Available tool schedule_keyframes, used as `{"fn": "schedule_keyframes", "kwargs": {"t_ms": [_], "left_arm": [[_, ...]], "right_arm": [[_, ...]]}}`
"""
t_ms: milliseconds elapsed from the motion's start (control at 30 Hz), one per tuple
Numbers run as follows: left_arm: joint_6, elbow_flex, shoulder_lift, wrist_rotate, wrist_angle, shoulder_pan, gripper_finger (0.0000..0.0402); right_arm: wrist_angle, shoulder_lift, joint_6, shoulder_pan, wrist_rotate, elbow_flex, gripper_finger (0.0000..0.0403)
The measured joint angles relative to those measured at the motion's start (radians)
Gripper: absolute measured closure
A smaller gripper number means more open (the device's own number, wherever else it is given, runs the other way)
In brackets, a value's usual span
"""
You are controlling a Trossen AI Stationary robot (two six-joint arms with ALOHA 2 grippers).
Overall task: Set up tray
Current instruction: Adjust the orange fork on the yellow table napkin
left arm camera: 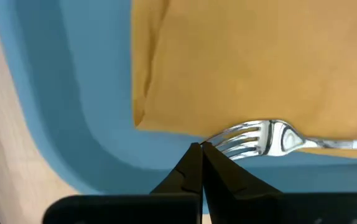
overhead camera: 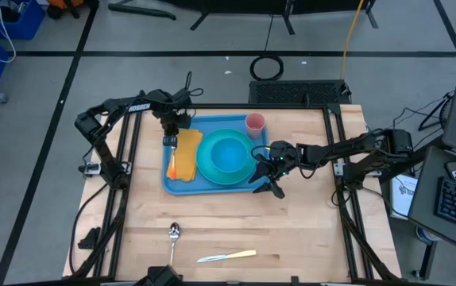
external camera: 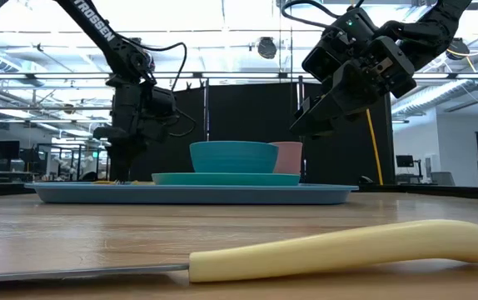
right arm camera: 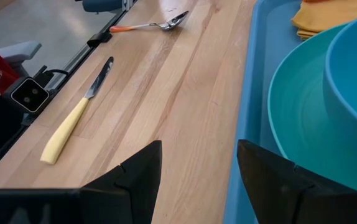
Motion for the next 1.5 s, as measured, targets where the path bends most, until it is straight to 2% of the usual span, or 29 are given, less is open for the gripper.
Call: {"fn": "schedule_keyframes", "kwargs": {"t_ms": [267,500,767,1033,1500], "left_arm": [[0.025,0.054,0.000,-0.023,-0.038,-0.058,0.0400],[0.028,0.118,0.000,-0.003,-0.052,-0.082,0.0401],[-0.048,0.120,0.000,-0.030,-0.105,-0.069,0.0395],[-0.127,0.120,0.000,-0.036,-0.114,-0.048,0.0353],[-0.167,0.117,0.000,-0.002,-0.113,-0.048,0.0235]], "right_arm": [[0.008,0.000,0.000,0.000,0.000,0.000,0.0204],[0.008,0.000,0.013,0.000,0.000,0.000,0.0204],[0.002,0.000,0.019,0.000,0.000,0.000,0.0204],[-0.001,0.000,0.019,0.000,0.000,0.000,0.0204],[-0.011,0.000,0.019,0.011,-0.001,-0.008,0.0204]]}}
